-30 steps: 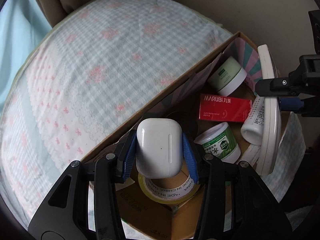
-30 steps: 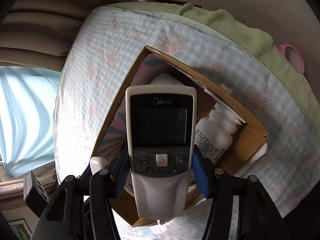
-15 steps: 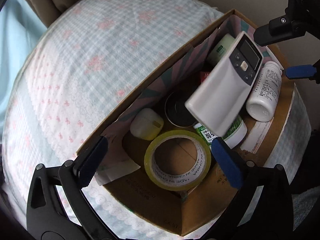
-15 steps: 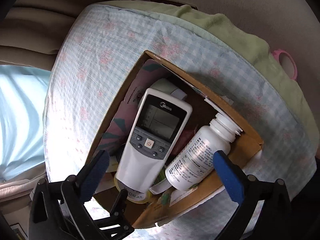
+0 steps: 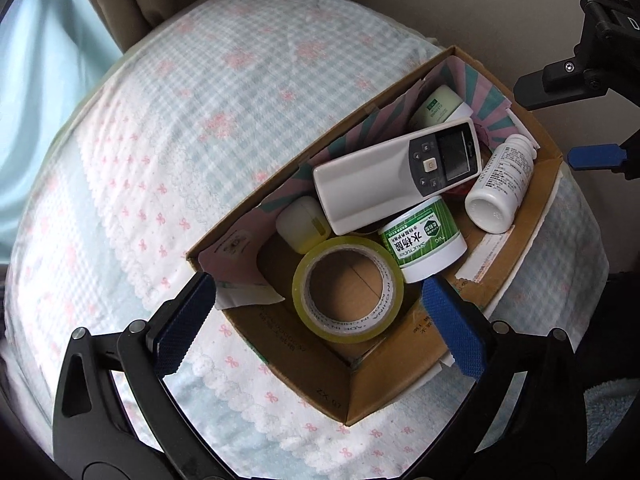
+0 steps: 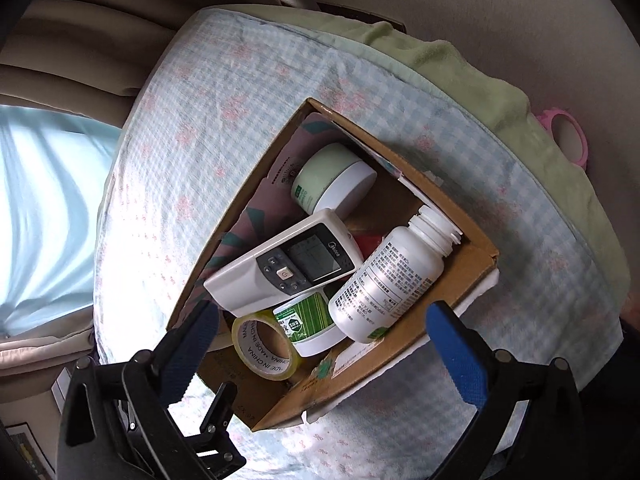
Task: Organize rigid objects
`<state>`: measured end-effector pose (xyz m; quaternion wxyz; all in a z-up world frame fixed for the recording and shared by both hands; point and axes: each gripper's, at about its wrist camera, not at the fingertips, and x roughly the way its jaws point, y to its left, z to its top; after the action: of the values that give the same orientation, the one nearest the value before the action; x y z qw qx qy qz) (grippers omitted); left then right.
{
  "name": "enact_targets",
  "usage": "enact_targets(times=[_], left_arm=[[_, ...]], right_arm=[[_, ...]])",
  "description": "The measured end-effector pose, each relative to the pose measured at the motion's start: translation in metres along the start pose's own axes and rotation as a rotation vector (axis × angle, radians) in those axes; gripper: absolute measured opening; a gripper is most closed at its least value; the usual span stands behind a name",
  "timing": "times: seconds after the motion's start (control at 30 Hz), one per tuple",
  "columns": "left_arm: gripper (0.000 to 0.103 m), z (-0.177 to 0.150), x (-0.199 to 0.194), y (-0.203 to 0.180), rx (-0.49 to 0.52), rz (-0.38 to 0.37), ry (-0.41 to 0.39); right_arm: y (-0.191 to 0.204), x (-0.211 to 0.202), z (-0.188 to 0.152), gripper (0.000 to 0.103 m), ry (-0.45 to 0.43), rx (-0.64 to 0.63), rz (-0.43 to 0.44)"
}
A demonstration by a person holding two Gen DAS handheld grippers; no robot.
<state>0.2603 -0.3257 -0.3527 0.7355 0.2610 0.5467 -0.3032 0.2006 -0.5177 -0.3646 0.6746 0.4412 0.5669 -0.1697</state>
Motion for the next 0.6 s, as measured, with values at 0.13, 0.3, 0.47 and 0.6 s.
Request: enact_targets(times=[0.13,0.3,0.47,0.6], left_arm=[[0.103,-0.003,-0.020,-0.002,-0.012,-0.002,-0.034],[0.103,-0.010,-0.058,0.000,-0.042,0.011,-0.093],[0.103,-0.020,-0.121,0.015,-0.129,0.062,-0.177],[0.103,-0.037,-0.192,0.039,-0.242,0.105,-0.279]], right_arm=[[0.002,-0.016,-0.010,0.103,-0.022,-0.016,0.009],[0.012,-0.039,-0.022,0.103,-0.056,-0.050,0.015],[0.041,-0.074,-0.040,0.103,-0.110,-0.177,-0.001],[0.081,-0.113,-0.065,0.103,-0.199,-0.373,-0.027]])
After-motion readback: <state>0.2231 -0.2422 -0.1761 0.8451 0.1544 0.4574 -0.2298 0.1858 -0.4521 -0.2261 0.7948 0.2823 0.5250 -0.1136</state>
